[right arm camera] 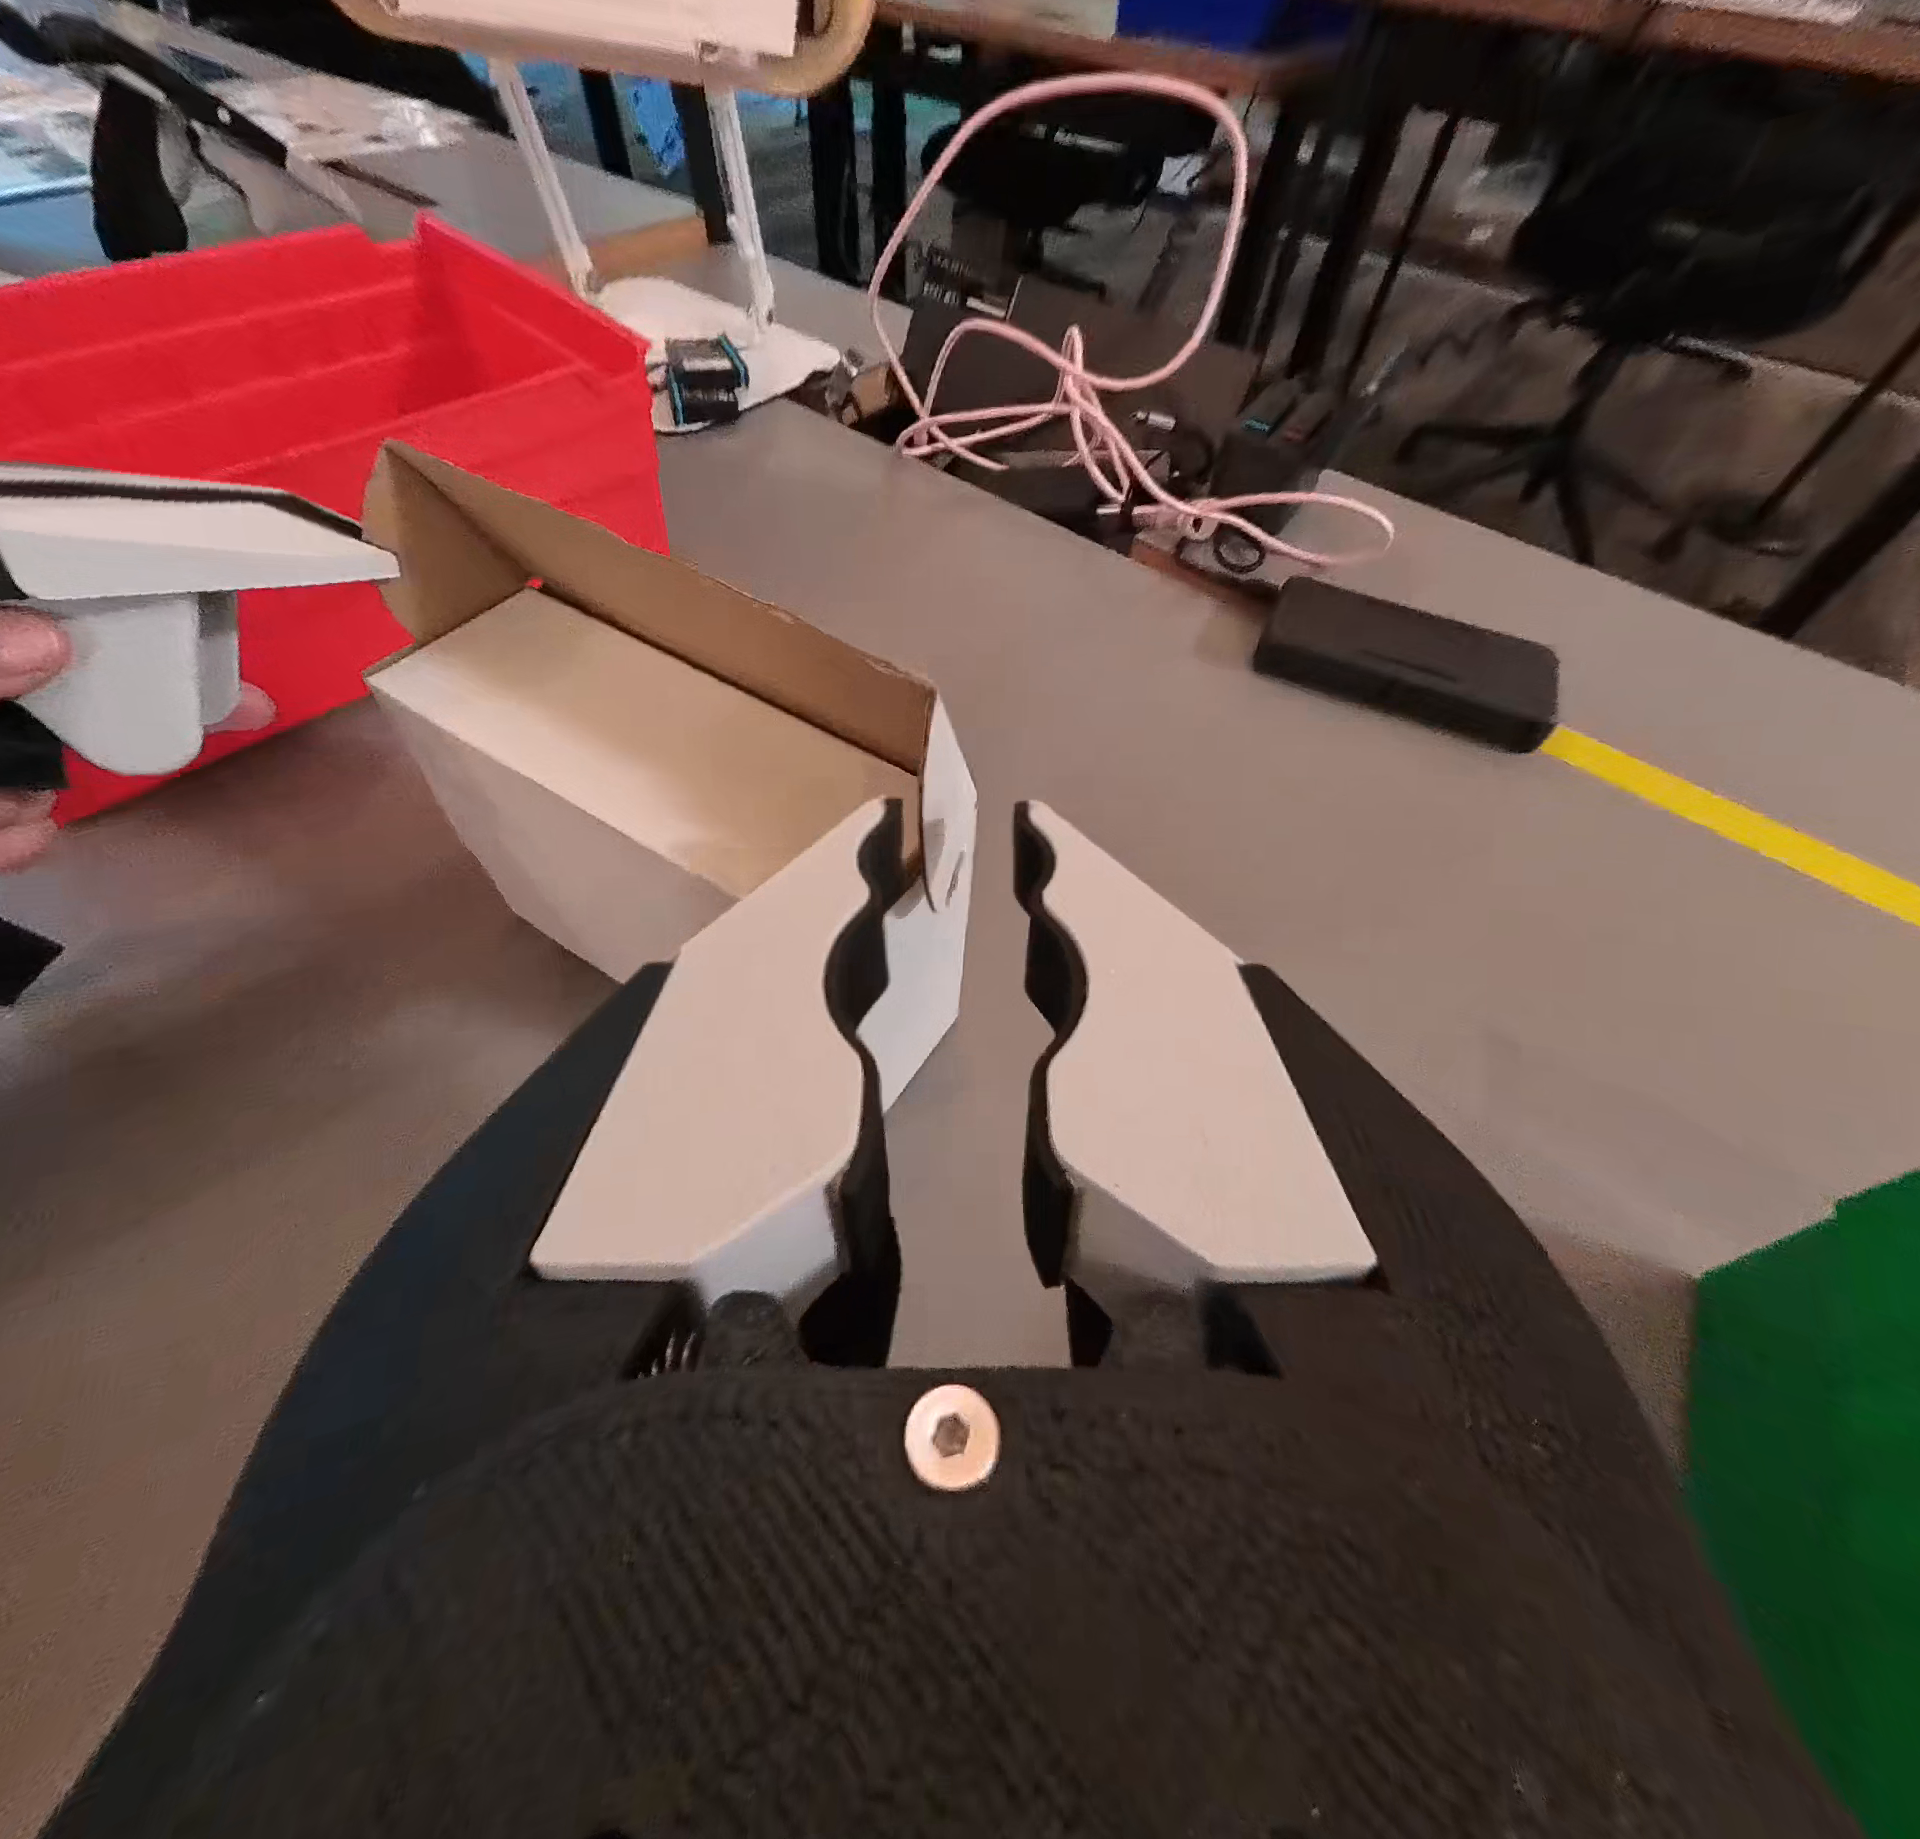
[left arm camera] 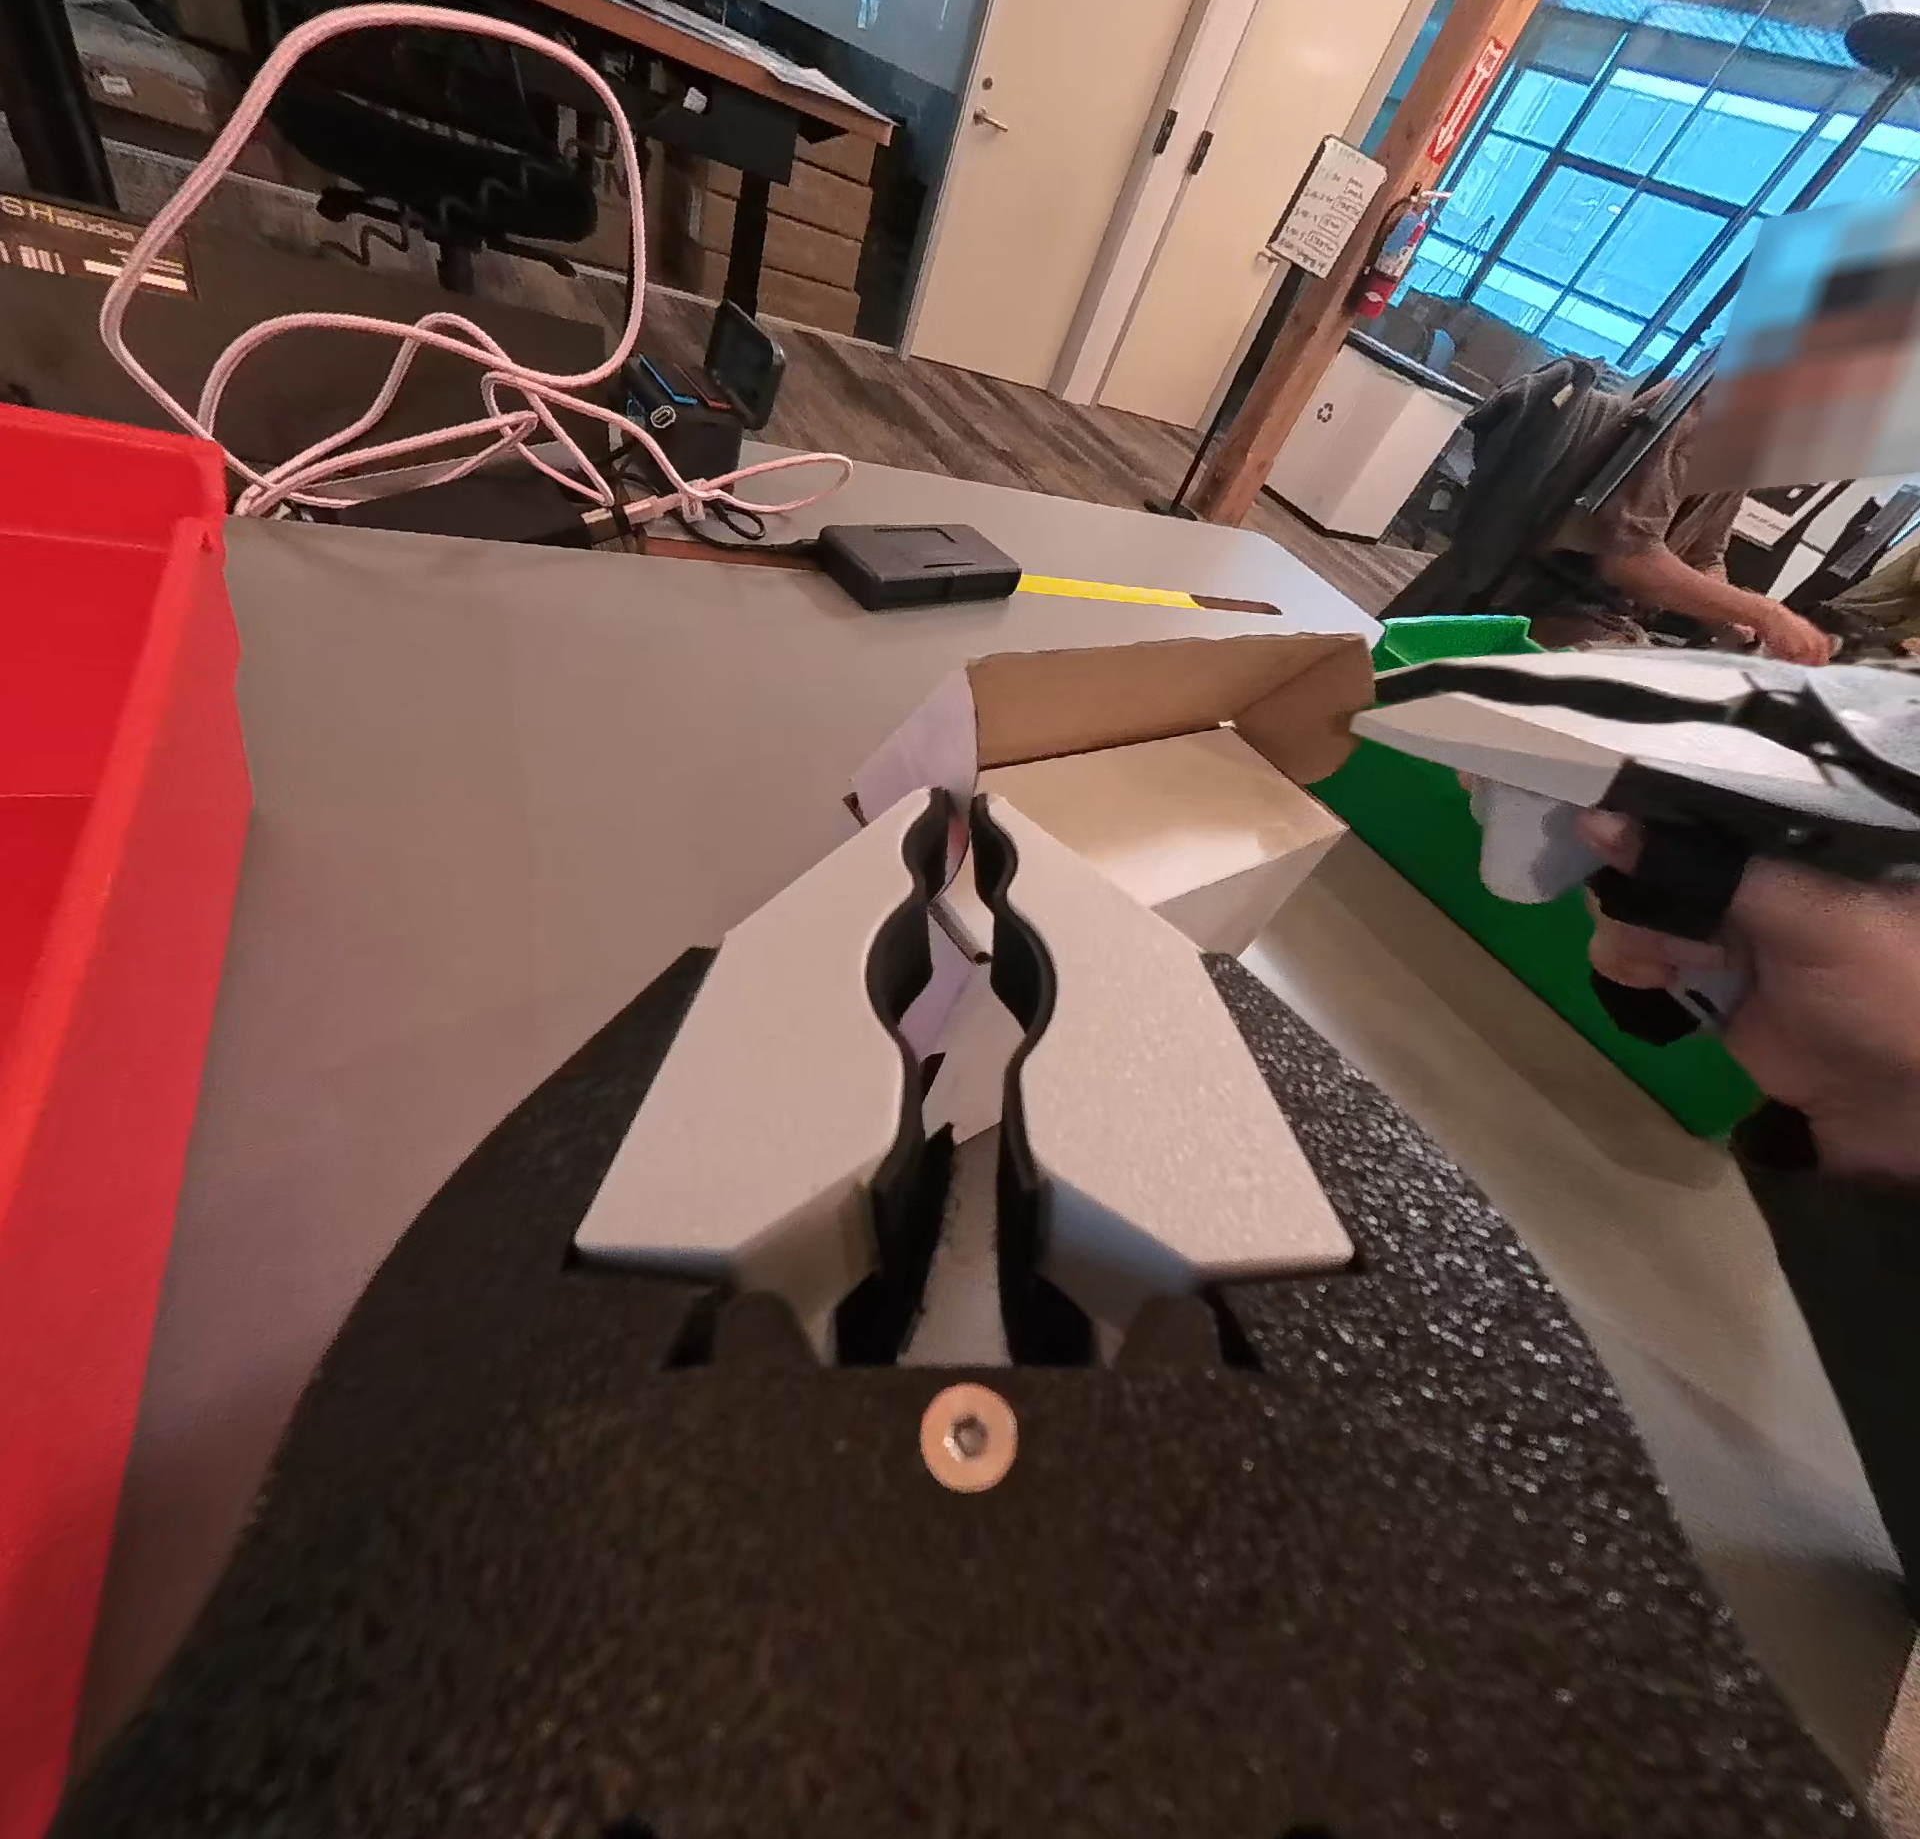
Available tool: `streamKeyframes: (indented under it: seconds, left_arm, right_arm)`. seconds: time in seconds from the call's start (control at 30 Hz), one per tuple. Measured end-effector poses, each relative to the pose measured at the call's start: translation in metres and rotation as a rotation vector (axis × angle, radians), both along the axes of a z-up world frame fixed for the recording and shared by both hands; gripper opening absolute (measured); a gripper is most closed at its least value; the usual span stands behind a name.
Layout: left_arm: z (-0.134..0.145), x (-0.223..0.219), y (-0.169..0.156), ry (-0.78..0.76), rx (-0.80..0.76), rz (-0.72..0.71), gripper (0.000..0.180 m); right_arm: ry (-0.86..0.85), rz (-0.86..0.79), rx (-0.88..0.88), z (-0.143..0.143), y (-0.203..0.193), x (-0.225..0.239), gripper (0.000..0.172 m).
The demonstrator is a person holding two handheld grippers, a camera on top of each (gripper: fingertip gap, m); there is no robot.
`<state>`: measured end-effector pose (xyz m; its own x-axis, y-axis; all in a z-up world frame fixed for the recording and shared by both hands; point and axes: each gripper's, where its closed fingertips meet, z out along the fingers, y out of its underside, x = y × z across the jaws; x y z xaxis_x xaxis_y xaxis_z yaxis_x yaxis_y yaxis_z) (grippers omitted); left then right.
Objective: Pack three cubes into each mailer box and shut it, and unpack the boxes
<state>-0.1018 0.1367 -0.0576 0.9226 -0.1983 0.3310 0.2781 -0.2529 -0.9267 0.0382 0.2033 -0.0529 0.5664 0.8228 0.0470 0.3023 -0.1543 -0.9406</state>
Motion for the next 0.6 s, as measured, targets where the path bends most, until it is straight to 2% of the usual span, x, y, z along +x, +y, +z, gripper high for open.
streamKeyframes:
  seconds: [0.1, 0.23, 0.6]
  left_arm:
    - [0.000, 0.000, 0.000, 0.016, -0.004, 0.001, 0.002]
    - [0.000, 0.001, 0.001, 0.070, -0.013, 0.015, 0.002]
    - [0.000, 0.007, 0.005, 0.153, -0.050, 0.024, 0.002]
  right_arm:
    - [-0.045, 0.022, -0.052, -0.001, 0.000, -0.009, 0.002]
    - [-0.077, -0.034, -0.168, 0.001, 0.006, -0.012, 0.001]
    - [0.093, -0.051, -0.497, 0.011, 0.018, -0.016, 0.005]
